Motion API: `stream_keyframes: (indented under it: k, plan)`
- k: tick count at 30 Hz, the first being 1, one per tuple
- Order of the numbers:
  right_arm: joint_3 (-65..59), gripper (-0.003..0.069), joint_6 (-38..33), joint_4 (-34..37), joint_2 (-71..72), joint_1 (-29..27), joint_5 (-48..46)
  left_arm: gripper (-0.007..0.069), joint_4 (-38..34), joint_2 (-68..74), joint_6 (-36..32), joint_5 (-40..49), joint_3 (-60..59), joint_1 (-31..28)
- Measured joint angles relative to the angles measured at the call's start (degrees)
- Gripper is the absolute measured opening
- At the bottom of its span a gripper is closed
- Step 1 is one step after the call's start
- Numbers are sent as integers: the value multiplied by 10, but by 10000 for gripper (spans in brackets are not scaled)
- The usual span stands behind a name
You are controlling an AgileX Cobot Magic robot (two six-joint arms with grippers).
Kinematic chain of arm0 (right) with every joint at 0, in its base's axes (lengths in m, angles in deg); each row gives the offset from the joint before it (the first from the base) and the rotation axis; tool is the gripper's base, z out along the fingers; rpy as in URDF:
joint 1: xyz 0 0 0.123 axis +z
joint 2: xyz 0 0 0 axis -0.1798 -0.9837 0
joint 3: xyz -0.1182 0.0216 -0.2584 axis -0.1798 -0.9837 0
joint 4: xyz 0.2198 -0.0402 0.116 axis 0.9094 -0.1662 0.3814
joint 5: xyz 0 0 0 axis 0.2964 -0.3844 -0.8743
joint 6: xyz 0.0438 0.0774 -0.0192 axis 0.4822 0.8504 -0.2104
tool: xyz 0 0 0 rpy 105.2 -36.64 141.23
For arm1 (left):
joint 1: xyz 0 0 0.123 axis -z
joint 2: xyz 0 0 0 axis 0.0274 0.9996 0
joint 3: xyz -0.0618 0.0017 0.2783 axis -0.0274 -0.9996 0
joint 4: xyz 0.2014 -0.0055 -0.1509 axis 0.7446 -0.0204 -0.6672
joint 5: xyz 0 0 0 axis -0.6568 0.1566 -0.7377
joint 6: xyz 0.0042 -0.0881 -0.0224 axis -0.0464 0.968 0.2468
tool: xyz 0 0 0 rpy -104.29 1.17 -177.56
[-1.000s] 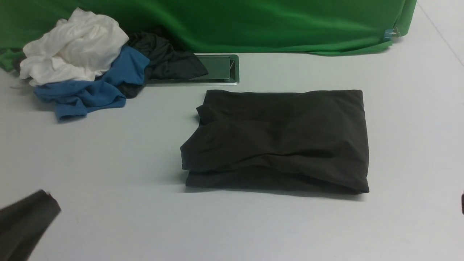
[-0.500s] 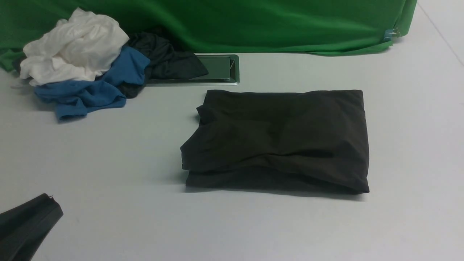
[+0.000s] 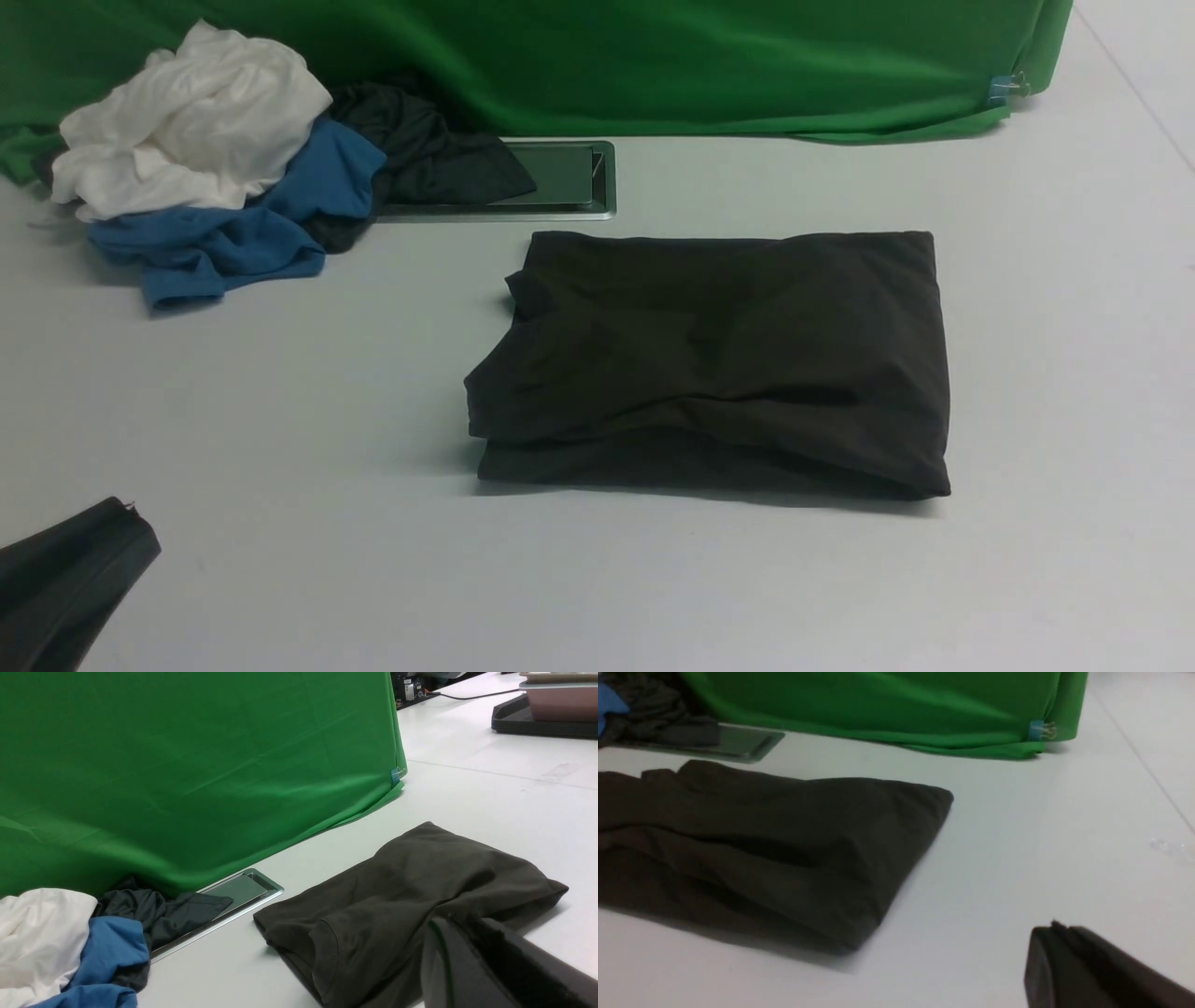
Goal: Fold a long-sleeved shirt on a white desktop.
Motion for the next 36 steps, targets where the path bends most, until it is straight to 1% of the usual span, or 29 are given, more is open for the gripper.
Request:
stream_keyframes:
  k: [8, 20, 36]
  plan:
    - [-18, 26, 24, 1, 22, -5, 22, 19, 2, 0, 0, 0, 0, 0]
    - [-18, 42, 26, 1, 24, -5, 23, 20, 3, 0, 0, 0, 0, 0]
    - [-18, 83, 27, 1, 24, -5, 23, 20, 4, 0, -2, 0, 0, 0]
